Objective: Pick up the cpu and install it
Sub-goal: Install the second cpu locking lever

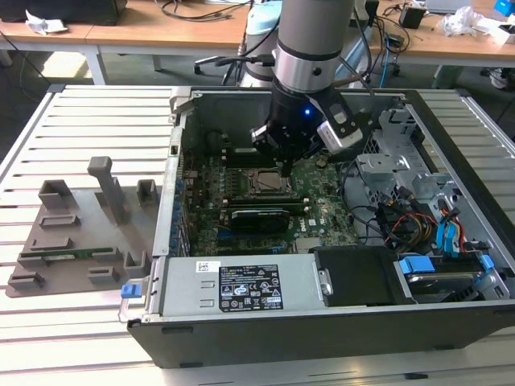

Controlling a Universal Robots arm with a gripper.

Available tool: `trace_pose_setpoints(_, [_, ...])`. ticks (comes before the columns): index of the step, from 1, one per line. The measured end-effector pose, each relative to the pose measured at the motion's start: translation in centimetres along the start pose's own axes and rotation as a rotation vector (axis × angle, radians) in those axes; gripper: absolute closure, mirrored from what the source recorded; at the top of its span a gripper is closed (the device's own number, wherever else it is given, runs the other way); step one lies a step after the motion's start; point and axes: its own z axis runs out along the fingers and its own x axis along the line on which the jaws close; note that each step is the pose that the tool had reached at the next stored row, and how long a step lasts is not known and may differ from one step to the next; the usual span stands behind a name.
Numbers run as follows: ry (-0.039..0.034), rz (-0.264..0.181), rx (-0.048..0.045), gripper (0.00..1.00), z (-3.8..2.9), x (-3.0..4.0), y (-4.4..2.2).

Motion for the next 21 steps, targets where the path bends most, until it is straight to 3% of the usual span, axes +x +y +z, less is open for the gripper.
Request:
trace_pose_setpoints(6, [0.0001,0.0,0.0,0.89,2.03,0.47,-0.24])
trace_pose_setpoints(10, [0.0,0.0,-0.0012,0.89,2.76,0.65,-0.35])
trace_pose_setpoints(13, [-0.0021,0.0,-0.0208,0.89,2.91,0.85,-0.94])
trace_pose_setpoints(16, [-0.0077,0.0,-0.0725,0.89,3.05,0.98,-1.23])
trace_pose_setpoints(17, [-0.0083,0.0,-0.0777,0.89,3.13,1.02,-1.24])
trace_pose_setpoints(21, [-0.0084,-0.001,-0.0784,0.89,4.07,1.37,-1.32])
